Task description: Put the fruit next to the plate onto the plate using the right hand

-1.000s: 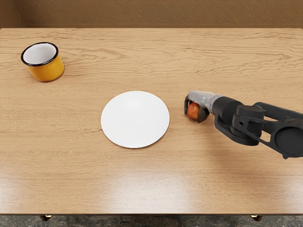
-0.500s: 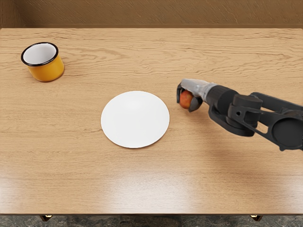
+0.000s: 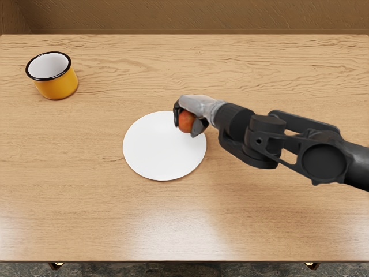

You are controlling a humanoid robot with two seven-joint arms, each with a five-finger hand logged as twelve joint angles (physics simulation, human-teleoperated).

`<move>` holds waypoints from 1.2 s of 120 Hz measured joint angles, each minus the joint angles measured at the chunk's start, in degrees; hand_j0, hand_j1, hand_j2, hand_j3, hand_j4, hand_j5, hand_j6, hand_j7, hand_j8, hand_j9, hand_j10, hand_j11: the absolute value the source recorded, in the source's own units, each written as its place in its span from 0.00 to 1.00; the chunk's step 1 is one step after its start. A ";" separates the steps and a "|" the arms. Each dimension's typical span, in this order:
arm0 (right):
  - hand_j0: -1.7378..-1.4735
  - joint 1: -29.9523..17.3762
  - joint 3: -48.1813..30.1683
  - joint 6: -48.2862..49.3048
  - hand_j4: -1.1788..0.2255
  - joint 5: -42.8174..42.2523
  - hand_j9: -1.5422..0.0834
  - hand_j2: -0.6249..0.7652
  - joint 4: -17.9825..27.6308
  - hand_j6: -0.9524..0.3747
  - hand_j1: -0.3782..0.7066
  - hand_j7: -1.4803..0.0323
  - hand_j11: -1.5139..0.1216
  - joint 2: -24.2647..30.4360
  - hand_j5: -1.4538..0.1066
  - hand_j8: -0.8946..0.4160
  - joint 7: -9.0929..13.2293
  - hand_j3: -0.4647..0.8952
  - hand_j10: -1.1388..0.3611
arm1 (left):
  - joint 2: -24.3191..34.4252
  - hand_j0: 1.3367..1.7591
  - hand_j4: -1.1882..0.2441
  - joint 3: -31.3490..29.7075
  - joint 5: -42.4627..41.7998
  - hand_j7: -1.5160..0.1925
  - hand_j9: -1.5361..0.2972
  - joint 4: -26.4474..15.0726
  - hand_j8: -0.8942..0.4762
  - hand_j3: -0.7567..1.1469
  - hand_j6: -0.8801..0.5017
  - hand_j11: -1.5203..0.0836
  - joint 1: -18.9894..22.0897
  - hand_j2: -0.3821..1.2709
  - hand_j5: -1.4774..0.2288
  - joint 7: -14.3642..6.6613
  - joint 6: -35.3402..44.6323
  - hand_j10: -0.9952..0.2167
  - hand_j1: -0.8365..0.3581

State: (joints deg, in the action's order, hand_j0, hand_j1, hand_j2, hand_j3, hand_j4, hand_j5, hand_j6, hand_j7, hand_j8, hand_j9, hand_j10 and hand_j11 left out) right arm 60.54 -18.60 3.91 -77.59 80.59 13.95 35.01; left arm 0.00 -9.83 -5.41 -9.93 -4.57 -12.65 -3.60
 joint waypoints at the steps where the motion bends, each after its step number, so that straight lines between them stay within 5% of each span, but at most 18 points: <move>1: 0.37 0.01 0.00 0.00 0.38 0.01 0.24 0.56 0.01 0.47 0.63 0.25 0.21 -0.17 0.20 0.49 0.00 0.34 0.42 | 0.00 0.76 0.83 0.00 0.00 0.89 0.84 0.00 0.65 0.40 0.64 0.95 0.00 0.23 0.87 0.00 0.00 0.82 0.99; 112: 0.38 -2.61 0.80 -0.18 0.34 -0.21 0.27 0.50 -4.44 0.44 0.61 0.27 0.22 -4.04 0.23 0.47 0.01 0.34 0.41 | 0.00 0.76 0.83 0.00 0.03 0.89 0.84 0.00 0.65 0.40 0.64 0.95 0.00 0.23 0.87 0.00 0.00 0.82 0.99; 144: 0.33 -2.62 0.79 -0.18 0.43 0.29 0.46 0.43 -4.64 0.38 0.55 0.46 0.42 -4.95 0.42 0.38 -0.01 0.34 0.35 | 0.00 0.76 0.83 -0.01 0.02 0.89 0.84 0.00 0.65 0.40 0.64 0.95 0.00 0.23 0.87 0.00 0.00 0.82 0.99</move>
State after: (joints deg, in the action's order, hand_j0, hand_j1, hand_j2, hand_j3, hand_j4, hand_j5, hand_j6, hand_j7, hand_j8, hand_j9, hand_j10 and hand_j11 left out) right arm 57.92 -17.81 3.73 -77.30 75.96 9.00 35.00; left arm 0.00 -9.84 -5.40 -9.93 -4.57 -12.65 -3.60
